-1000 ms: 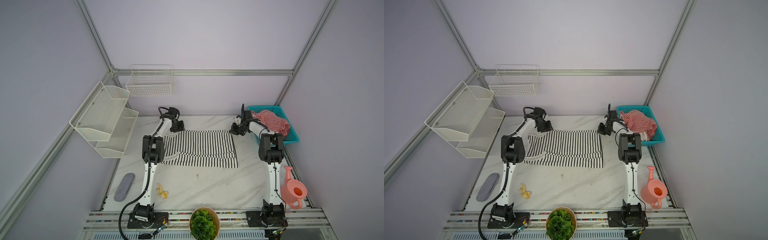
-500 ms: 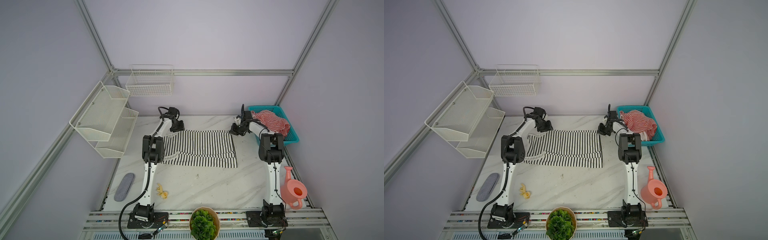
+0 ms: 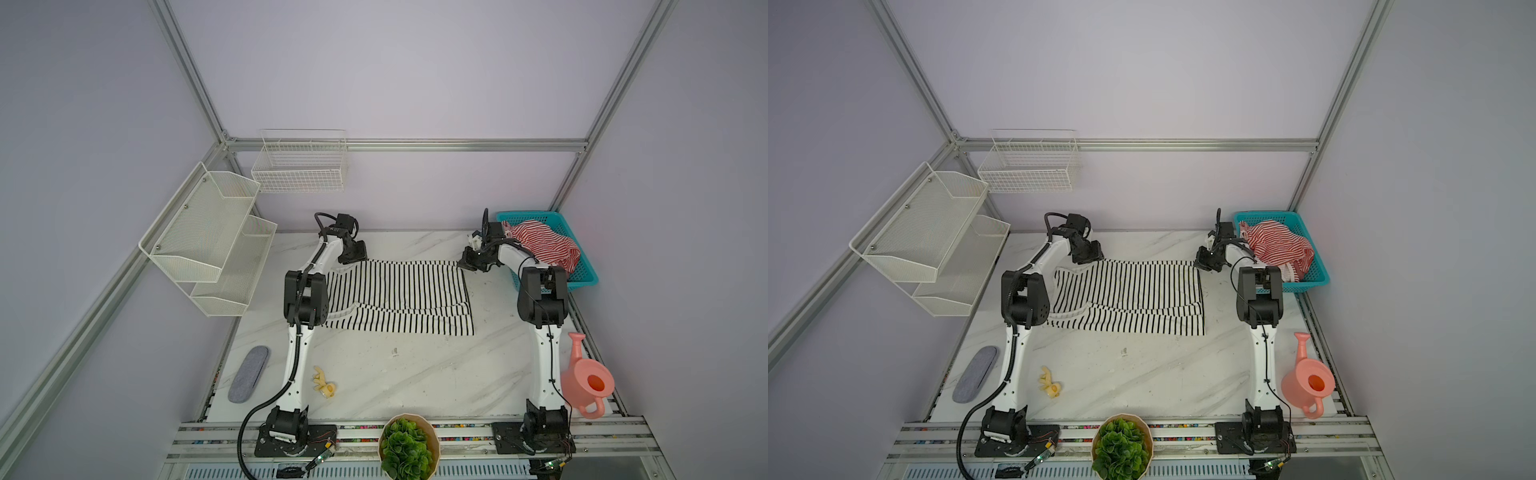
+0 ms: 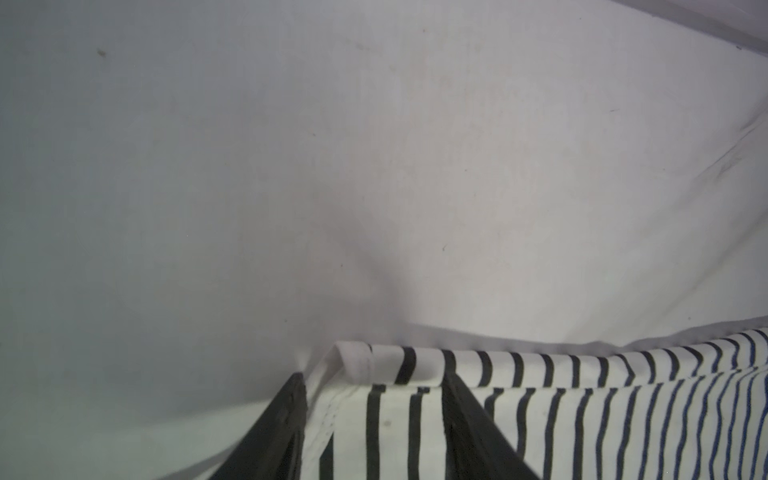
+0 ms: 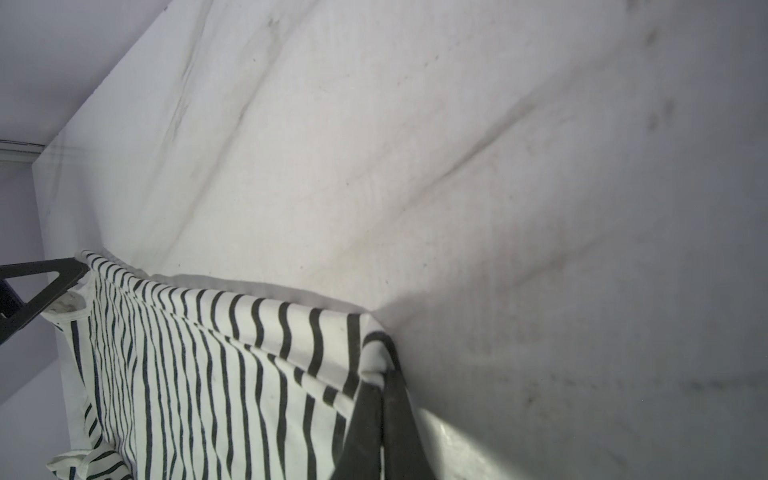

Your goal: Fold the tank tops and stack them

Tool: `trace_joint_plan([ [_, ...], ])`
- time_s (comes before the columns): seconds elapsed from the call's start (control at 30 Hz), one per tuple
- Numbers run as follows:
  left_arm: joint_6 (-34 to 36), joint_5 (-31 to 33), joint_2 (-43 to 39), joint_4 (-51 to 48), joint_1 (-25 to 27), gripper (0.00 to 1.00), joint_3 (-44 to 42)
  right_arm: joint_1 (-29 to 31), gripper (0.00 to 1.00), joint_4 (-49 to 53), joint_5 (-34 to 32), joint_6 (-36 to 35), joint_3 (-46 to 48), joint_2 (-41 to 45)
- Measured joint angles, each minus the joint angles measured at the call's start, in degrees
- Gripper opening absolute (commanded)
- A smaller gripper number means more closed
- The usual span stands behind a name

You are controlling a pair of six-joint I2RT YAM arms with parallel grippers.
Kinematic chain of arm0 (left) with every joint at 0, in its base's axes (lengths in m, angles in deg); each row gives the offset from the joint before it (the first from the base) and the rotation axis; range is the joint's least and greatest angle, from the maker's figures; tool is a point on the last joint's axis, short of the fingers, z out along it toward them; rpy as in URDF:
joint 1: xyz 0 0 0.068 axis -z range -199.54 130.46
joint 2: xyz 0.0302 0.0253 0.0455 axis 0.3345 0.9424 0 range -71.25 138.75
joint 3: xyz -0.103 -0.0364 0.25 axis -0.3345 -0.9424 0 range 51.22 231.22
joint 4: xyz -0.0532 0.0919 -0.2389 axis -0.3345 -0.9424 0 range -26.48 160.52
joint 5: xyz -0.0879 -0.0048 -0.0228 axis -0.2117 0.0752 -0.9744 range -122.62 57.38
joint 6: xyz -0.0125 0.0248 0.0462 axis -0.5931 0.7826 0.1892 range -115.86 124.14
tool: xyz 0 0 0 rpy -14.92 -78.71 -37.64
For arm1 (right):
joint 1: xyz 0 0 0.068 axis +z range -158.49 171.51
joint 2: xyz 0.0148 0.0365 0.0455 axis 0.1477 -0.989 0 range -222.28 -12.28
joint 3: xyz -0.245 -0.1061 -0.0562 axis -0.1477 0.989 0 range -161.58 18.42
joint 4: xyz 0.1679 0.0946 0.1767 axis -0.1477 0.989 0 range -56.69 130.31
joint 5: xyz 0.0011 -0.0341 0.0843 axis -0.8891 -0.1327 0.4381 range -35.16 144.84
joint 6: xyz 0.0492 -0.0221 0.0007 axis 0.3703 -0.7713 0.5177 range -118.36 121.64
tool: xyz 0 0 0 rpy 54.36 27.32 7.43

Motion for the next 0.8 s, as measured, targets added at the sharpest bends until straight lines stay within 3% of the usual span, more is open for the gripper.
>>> trace_joint_plan([
  [0.17, -0.02, 1.03, 0.00, -0.02, -0.31, 0.52, 0.00, 0.00, 0.00, -0.39, 0.22, -0.20, 0.26, 0.00],
  [0.8, -1.16, 0.02, 0.00, 0.04, -0.42, 0.32, 0.00, -0.11, 0.00, -1.14, 0.76, -0.37, 0.85, 0.00],
])
